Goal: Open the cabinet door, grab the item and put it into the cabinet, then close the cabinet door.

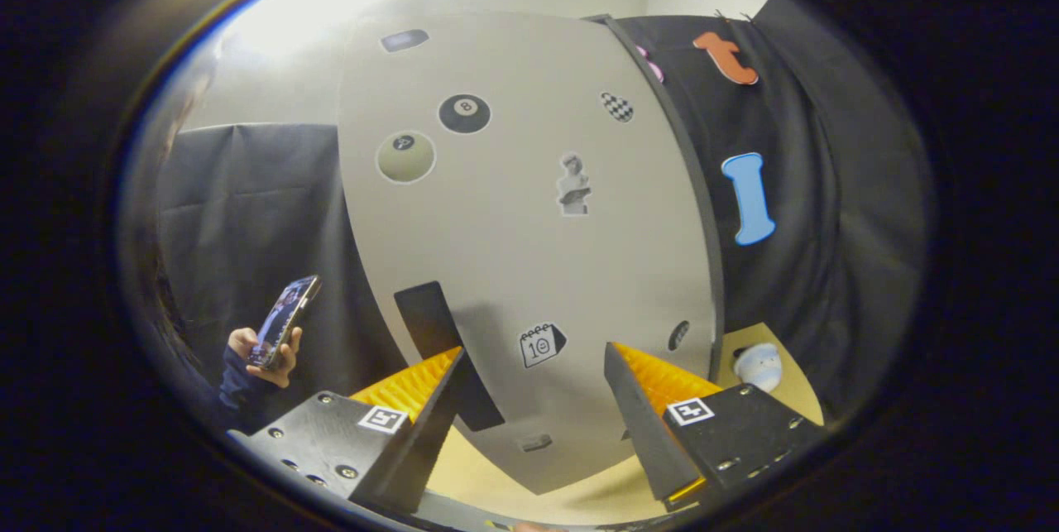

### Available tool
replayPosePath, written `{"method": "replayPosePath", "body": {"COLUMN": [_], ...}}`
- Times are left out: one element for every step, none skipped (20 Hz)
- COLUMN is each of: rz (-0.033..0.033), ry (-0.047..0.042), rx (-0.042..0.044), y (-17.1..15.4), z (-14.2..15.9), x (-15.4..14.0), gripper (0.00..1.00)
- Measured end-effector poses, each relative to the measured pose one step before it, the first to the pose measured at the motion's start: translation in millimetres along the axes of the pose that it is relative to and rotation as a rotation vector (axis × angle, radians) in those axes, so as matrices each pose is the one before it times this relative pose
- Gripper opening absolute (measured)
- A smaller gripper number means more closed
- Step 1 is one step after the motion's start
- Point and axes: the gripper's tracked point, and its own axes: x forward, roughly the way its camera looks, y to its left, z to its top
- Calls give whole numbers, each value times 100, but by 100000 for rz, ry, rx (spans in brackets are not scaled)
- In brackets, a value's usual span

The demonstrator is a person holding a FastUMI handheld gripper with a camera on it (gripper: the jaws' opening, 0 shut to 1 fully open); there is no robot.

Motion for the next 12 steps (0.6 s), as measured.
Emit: {"method": "replayPosePath", "body": {"rz": [1146,918,626,426,431,1088,815,-1440,-650,269,155,-15], "ry": [418,253,159,171,282,575,-681,-712,352,-106,-194,172], "rx": [-576,-655,-618,-512,-127,68,356,23,158,598,214,-357], "y": [234,151,66,236,170,365,58,-363,-214,139,4,17], "z": [-127,-229,-184,-324,-224,-207,275,111,-21,28,124,-109], "x": [882,1038,1015,902,775,689,249,431,98,123,168,171], "gripper": [98,98,98,98,98,98,98,98,98,98,98,98]}}
